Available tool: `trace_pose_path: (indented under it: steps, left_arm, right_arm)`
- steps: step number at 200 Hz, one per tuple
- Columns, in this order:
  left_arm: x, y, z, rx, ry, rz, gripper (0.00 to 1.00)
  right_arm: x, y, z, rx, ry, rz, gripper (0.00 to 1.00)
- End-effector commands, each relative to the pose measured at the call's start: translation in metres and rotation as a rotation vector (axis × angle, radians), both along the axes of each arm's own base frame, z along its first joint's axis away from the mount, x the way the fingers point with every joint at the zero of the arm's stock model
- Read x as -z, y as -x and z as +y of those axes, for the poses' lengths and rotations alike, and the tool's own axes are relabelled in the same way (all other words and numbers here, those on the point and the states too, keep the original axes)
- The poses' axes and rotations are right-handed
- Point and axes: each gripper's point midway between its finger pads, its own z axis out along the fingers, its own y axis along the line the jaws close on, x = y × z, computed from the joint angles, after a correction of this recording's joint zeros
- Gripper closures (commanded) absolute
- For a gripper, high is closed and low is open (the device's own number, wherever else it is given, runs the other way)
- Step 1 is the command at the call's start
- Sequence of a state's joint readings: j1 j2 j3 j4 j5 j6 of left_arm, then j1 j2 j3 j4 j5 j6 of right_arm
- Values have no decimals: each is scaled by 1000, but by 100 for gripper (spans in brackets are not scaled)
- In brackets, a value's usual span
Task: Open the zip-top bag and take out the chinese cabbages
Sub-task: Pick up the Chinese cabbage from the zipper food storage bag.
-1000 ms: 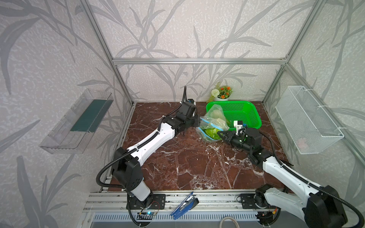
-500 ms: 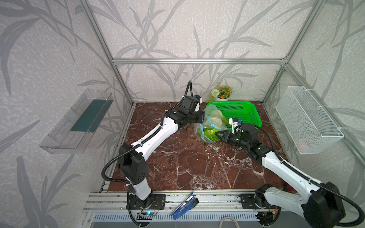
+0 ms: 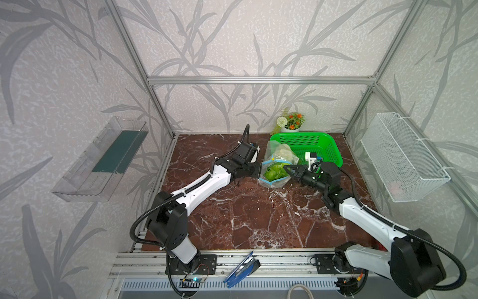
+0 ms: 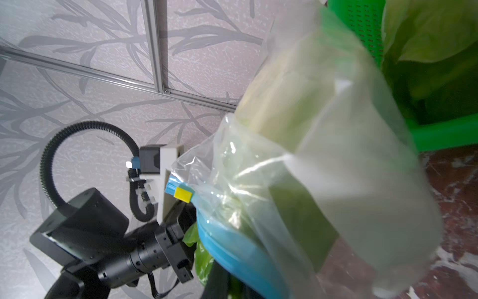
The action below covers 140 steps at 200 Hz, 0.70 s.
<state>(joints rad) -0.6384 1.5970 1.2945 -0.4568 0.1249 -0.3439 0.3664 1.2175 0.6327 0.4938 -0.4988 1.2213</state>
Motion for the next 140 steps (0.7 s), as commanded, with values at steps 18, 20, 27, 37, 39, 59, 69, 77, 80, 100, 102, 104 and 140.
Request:
trace_pose_path:
  steps: [18,20,27,37,39,59,69,77,80,100,102,104,140]
  left_arm:
    - [-21,18,-7,0,86,-90,100]
    - [-21,17,-7,-4,88,-94,100]
    - [-19,19,-6,-12,90,-104,100]
    - [-13,20,-3,-28,81,-116,100]
    - [-12,20,-2,-30,77,-118,100]
    - [1,19,8,-61,27,-141,100]
    - [9,17,13,-80,-5,-145,100]
    - [14,15,17,-94,-28,-150,100]
    - [15,14,18,-100,-35,-152,100]
    - [27,8,24,-133,-75,-165,100]
    - [28,7,25,-138,-80,-165,100]
    - [29,6,25,-141,-84,-165,100]
    - [36,-6,30,-214,-98,-181,100]
  right_arm:
    - [-53,-19,0,27,-254,-117,100]
    - [-54,-20,0,29,-265,-116,100]
    - [-56,-22,1,26,-301,-115,100]
    - [-59,-24,2,13,-346,-113,100]
    - [-60,-25,3,10,-354,-115,100]
    - [-66,-24,11,-46,-387,-109,100]
    - [-66,-21,14,-59,-370,-110,100]
    - [-66,-19,15,-59,-351,-108,100]
    - [-67,-18,15,-59,-343,-109,100]
    - [-79,-10,12,-61,-321,-134,100]
    - [-80,-9,12,-62,-320,-136,100]
    - [-80,-8,12,-63,-319,-136,100]
    - [-97,5,12,-96,-322,-149,100]
